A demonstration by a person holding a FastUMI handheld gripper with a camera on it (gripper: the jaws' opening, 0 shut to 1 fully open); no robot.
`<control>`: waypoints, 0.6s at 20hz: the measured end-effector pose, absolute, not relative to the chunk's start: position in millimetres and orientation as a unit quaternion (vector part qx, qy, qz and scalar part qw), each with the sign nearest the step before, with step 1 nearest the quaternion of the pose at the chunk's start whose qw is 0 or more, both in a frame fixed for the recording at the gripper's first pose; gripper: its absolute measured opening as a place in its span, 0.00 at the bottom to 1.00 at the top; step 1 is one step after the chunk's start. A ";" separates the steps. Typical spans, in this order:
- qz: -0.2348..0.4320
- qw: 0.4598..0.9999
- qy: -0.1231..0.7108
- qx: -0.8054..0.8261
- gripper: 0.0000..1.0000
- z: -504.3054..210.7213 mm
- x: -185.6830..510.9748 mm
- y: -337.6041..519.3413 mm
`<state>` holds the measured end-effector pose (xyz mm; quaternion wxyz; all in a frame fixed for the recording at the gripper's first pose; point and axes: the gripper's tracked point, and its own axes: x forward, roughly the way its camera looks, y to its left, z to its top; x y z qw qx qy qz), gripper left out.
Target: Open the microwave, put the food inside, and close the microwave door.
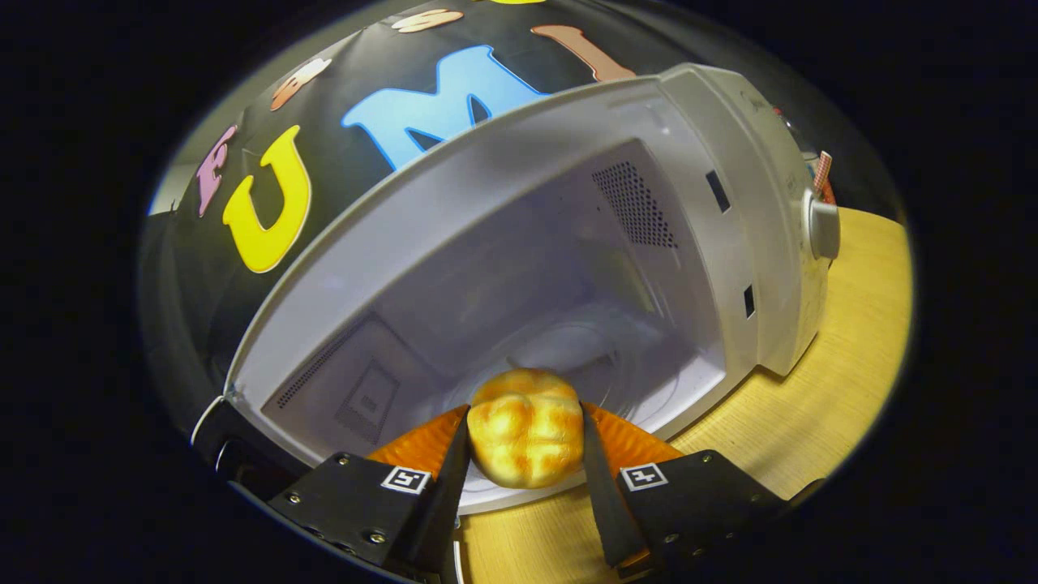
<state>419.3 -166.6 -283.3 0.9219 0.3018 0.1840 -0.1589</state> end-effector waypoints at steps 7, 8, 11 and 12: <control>-0.164 0.921 0.161 0.316 0.76 -291.5 438.8 -175.6; -0.163 0.923 0.153 0.314 0.86 -286.6 439.0 -178.4; -0.163 0.925 0.145 0.310 0.98 -277.6 436.6 -180.2; -0.161 0.927 0.145 0.307 0.98 -273.8 434.4 -179.4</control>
